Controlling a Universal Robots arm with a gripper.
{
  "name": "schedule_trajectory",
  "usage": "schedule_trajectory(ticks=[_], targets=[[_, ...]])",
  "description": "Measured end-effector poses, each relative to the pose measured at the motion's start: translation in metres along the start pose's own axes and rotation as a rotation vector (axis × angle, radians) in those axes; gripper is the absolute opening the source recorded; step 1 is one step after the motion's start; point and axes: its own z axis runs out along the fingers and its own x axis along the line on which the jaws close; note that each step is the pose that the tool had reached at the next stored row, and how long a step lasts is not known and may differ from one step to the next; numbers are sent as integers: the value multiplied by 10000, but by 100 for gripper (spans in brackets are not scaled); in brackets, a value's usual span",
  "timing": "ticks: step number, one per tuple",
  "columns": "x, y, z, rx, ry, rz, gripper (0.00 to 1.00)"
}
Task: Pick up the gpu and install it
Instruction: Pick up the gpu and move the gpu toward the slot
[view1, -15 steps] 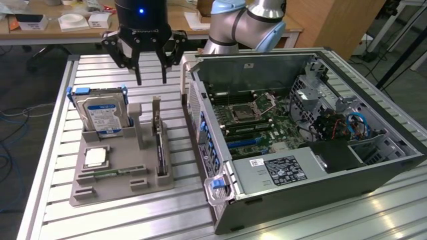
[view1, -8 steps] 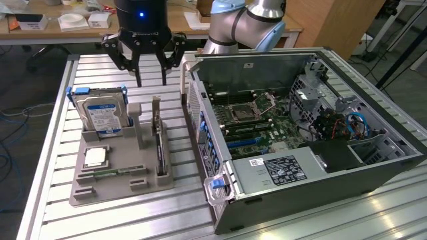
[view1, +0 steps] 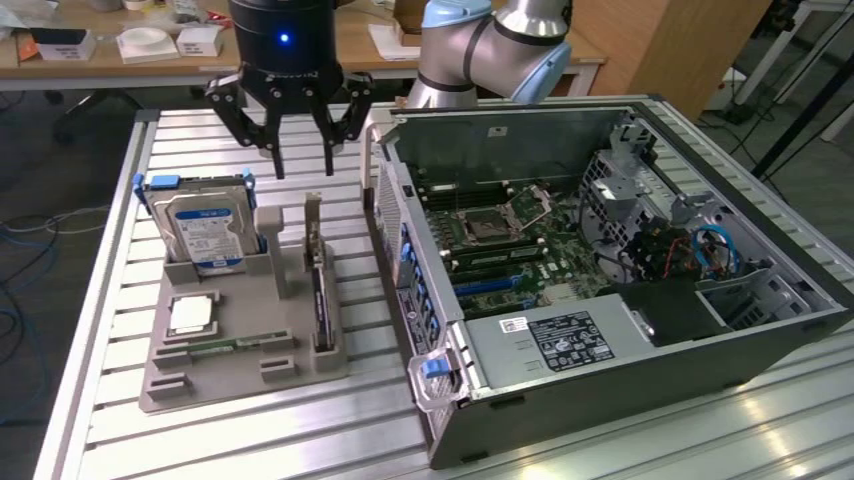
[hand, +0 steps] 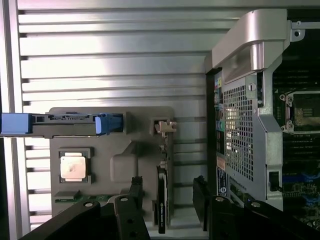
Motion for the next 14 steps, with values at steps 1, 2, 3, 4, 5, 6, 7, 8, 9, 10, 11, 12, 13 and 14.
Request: schedule_trajectory(ticks=[1,2,3,4,5,6,7,8,9,10,11,12,13,14], targets=[[0,0,6,0,0,0,53],[0,-1,13,0,0,0,53],[0,-1,20,-1,-1,0,53],[1,-1,26,-1,-1,0,53],[1,-1,32,0,0,0,53],[1,-2,38,0,0,0,53],[1,-2,43,-1,0,1,53],[2,-3,48,-1,0,2,53],[2,-6,52,1,1,2,53],[2,-10,56,2,1,1,53],[1,-14,59,2,2,0,53],[1,-18,64,0,0,-1,53],[0,-23,68,-2,-1,0,53],[0,-27,72,-3,-2,0,53]])
